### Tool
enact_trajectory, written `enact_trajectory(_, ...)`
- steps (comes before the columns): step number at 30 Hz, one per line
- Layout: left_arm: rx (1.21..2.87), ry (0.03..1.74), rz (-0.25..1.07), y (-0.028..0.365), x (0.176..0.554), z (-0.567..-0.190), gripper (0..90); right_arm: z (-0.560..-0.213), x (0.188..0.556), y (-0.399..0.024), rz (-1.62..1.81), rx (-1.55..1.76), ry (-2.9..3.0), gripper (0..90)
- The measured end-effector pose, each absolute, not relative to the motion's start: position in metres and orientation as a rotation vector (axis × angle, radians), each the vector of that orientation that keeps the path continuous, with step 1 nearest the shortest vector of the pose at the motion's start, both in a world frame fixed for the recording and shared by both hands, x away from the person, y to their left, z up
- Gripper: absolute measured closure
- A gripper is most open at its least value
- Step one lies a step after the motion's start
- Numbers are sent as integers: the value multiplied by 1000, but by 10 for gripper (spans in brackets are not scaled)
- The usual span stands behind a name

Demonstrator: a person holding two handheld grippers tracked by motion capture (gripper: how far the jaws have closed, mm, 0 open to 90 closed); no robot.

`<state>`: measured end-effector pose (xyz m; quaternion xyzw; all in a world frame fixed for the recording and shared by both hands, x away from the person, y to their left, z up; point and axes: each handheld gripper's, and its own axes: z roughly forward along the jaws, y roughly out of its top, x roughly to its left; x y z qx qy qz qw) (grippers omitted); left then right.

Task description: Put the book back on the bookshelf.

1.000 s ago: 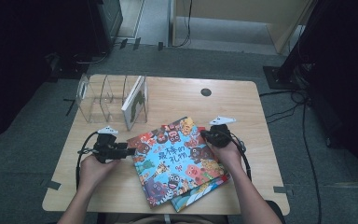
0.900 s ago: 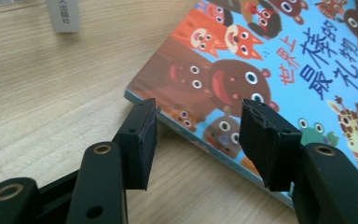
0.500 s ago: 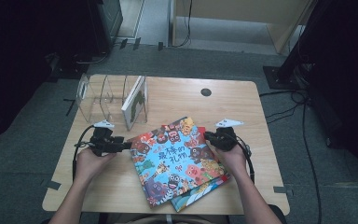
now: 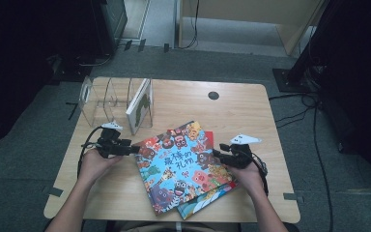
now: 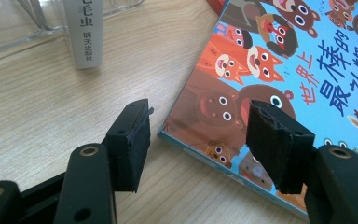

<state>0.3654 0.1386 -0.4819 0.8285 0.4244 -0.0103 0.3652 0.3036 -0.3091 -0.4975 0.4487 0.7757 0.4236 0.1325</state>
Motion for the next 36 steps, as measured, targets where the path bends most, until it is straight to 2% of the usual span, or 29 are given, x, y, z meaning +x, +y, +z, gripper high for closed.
enact_trajectory(12, 2166, 1068, -29, 132, 370, -482, 419, -501, 271, -320, 1228, 1316, 2259, 467)
enact_trajectory(36, 2150, 1055, -51, 131, 372, -481, 436, -501, 215, -322, 1203, 1276, 2273, 446)
